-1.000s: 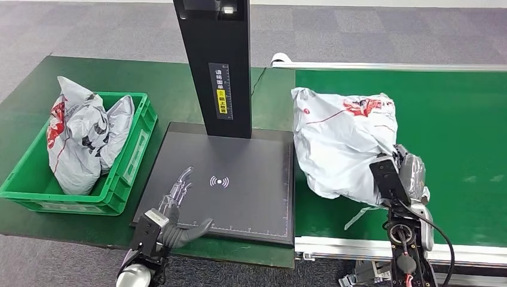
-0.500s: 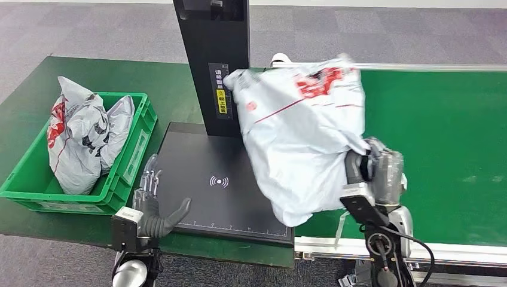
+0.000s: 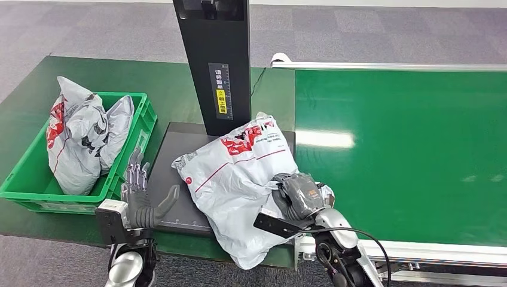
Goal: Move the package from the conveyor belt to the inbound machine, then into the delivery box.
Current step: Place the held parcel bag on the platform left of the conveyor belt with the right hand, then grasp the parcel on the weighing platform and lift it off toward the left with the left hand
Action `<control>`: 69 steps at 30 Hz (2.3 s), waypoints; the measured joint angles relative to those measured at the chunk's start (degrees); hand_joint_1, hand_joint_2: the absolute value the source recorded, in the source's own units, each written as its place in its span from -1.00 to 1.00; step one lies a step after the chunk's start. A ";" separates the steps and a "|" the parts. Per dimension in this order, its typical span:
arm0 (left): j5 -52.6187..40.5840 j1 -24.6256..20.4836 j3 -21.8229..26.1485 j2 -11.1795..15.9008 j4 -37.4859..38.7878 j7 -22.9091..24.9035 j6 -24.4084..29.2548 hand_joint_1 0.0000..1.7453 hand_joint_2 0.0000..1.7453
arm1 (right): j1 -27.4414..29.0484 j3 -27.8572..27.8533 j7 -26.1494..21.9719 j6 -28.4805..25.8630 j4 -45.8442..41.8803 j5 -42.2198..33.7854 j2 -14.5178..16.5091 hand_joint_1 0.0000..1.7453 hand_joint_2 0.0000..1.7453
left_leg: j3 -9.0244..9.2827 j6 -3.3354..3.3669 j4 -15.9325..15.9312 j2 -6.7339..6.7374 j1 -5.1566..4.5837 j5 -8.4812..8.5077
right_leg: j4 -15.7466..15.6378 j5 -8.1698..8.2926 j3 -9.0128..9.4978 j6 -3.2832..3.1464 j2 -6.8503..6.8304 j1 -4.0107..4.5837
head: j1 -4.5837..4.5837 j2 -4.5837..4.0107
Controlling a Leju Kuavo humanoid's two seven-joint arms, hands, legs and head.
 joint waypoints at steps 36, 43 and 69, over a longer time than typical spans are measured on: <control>-6.19 -4.09 -4.03 -0.32 6.11 0.44 -2.64 -1.00 1.00 | 1.99 -7.65 -18.04 3.75 6.92 -45.10 6.82 -1.00 1.00 | 0.05 -0.01 0.01 0.06 0.02 0.00 | -0.01 0.01 0.00 -0.02 0.09 0.03 | 0.01 0.00; -32.56 -5.48 -9.11 0.34 7.91 3.06 12.04 -1.00 1.00 | 3.35 -9.99 -20.98 12.32 3.49 -52.33 6.90 -1.00 1.00 | 0.04 -0.01 0.01 0.05 0.02 0.00 | -0.01 0.01 0.00 -0.02 0.08 0.02 | 0.00 0.00; -58.61 -10.60 -21.59 -0.29 21.03 20.14 -13.10 1.00 1.00 | 6.74 -10.12 -20.92 11.46 -1.83 -48.56 7.39 -1.00 1.00 | 0.32 0.02 0.01 -0.12 0.00 0.00 | -0.03 0.00 0.40 0.01 -0.06 -0.01 | 0.01 0.00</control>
